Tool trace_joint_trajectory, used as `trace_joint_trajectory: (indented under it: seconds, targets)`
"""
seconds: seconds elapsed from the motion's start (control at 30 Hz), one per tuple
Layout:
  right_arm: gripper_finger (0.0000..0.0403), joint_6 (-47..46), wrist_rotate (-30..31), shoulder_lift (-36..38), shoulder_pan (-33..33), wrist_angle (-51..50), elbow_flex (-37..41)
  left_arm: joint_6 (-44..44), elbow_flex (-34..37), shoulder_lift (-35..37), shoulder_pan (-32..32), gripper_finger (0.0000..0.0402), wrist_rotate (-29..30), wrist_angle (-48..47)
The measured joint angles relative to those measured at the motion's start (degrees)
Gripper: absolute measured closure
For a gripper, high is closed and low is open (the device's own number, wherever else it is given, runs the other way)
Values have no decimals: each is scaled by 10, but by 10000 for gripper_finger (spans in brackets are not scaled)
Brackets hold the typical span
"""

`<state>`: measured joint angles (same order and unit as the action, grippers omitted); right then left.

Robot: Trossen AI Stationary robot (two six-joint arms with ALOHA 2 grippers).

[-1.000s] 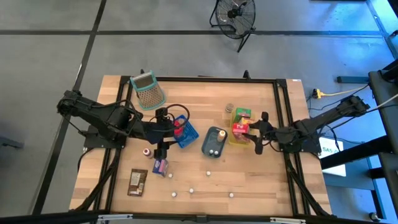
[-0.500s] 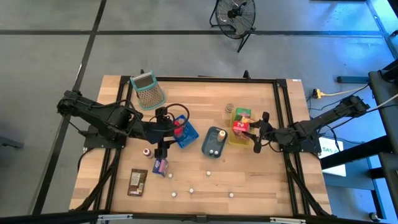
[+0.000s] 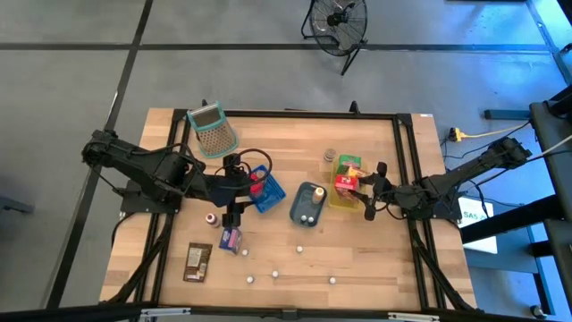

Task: Pick & Place Kitchen Items
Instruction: Put the red cereal box into the yellow bin

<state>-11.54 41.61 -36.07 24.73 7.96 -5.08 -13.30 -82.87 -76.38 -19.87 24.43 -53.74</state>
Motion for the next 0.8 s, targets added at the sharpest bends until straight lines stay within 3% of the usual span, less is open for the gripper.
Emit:
trace_joint_trajectory:
  seconds: [0.8]
  targets:
    - [205, -15, 1, 0, 0, 0, 1, -9, 0, 0, 0, 162, 0, 0]
